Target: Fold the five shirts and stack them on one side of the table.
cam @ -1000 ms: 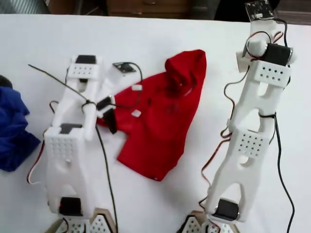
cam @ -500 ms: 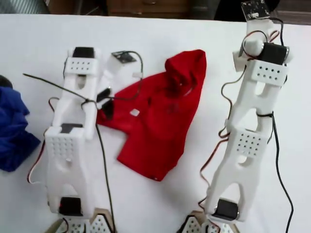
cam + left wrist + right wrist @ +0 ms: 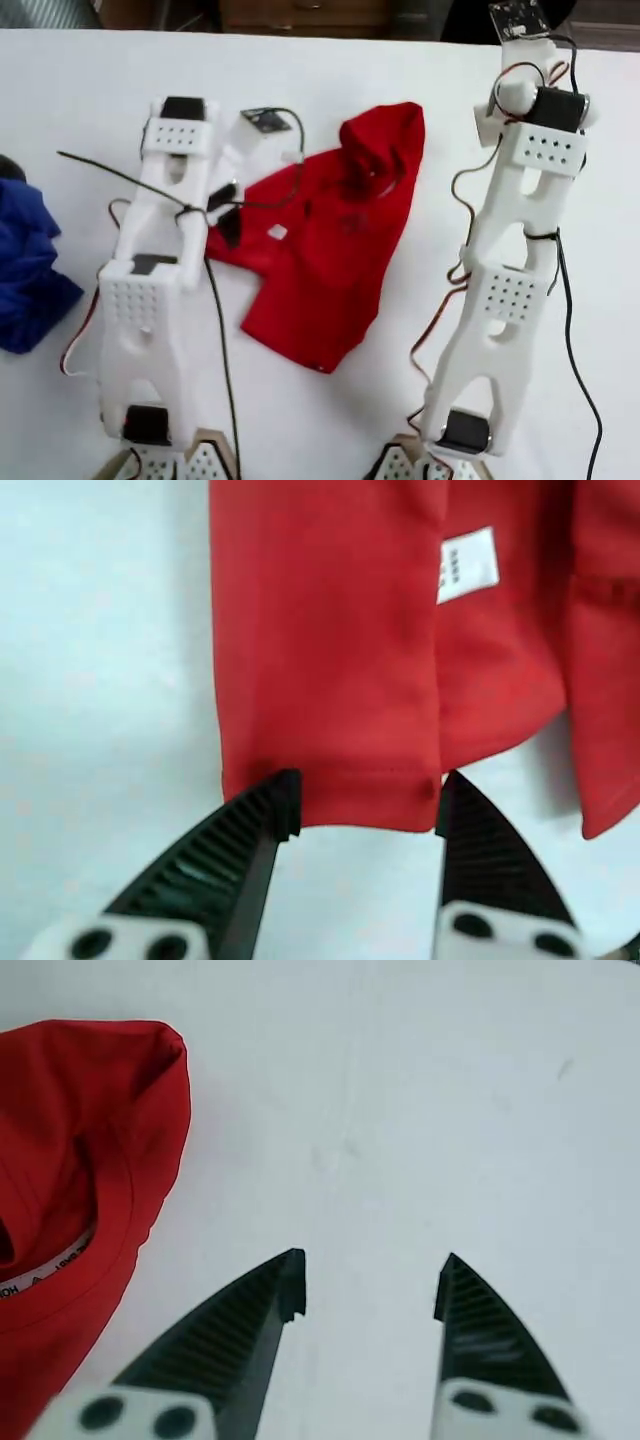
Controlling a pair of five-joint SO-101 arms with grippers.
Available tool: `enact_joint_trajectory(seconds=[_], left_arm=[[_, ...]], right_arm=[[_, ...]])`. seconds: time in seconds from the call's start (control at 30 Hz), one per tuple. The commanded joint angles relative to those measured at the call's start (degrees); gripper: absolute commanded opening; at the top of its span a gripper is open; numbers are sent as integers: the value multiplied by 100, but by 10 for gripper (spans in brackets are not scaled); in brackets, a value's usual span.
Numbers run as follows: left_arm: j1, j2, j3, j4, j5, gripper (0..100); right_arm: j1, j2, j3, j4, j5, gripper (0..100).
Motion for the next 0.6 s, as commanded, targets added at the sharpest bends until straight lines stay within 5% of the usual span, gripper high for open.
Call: enact_joint_trajectory(seconds=[0.0,0.57], left_arm=[[176,-97,-400,105,0,245],[-62,-26,391,-97,-765,245]], right_arm=[[-48,-532,-158,119,-9,213],[-48,-497,-158,119,-9,213]])
